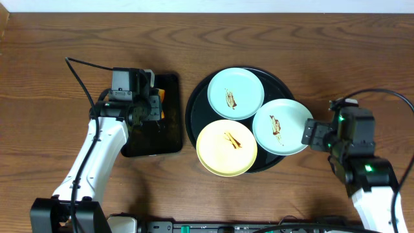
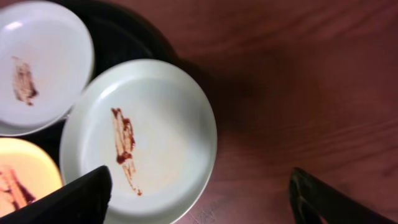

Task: Clean dirty plates on tray and stack at the side
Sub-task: 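Move the right gripper to the rim of the right pale green plate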

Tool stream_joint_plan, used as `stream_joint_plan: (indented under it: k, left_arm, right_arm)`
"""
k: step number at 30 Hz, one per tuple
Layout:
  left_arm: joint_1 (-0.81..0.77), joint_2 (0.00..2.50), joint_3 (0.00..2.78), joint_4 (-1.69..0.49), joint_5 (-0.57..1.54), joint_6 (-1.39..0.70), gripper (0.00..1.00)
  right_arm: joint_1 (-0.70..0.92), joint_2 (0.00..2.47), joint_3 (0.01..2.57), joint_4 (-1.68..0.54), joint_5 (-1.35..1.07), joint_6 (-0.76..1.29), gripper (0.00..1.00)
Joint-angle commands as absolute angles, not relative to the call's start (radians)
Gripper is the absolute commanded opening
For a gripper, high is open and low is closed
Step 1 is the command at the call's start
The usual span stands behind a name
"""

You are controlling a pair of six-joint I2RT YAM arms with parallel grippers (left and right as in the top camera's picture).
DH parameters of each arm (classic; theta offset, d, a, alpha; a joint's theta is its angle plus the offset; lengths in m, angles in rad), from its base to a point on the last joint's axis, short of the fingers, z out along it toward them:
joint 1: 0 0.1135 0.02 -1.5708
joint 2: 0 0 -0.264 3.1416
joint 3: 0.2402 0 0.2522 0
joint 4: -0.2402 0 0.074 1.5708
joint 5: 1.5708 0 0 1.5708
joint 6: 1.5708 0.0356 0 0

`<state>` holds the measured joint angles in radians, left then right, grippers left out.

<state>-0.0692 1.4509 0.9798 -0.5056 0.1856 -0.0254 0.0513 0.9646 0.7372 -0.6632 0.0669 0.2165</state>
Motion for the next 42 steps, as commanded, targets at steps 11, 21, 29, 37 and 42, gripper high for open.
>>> stream_joint_plan:
  k: [11,21,29,37,42]
  left_arm:
    - [-0.069,1.436,0.986,-0.530,0.198,-0.020,0.07]
    - [-0.069,1.436,0.986,-0.540,0.199,-0.020,0.07]
    - [-0.069,1.436,0.986,-0.553,0.199,-0.020,0.07]
    - [-0.069,1.436,0.986,-0.553,0.198,-0.020,0.08]
    - [-0.069,1.436,0.986,-0.558,0.198,-0.020,0.08]
  right_arm:
    - [0.022,1.325,0.757,-0.570,0.085,0.289,0.63]
    - [0.023,1.388,0.757,-0.564,0.077,0.288,0.33]
    - [0.023,1.388,0.747,-0.598,0.077,0.288,0.19]
    - [0.023,1.388,0.732,-0.591,0.076,0.289,0.01]
    - [0.023,1.388,0.732,-0.590,0.070,0.289,0.01]
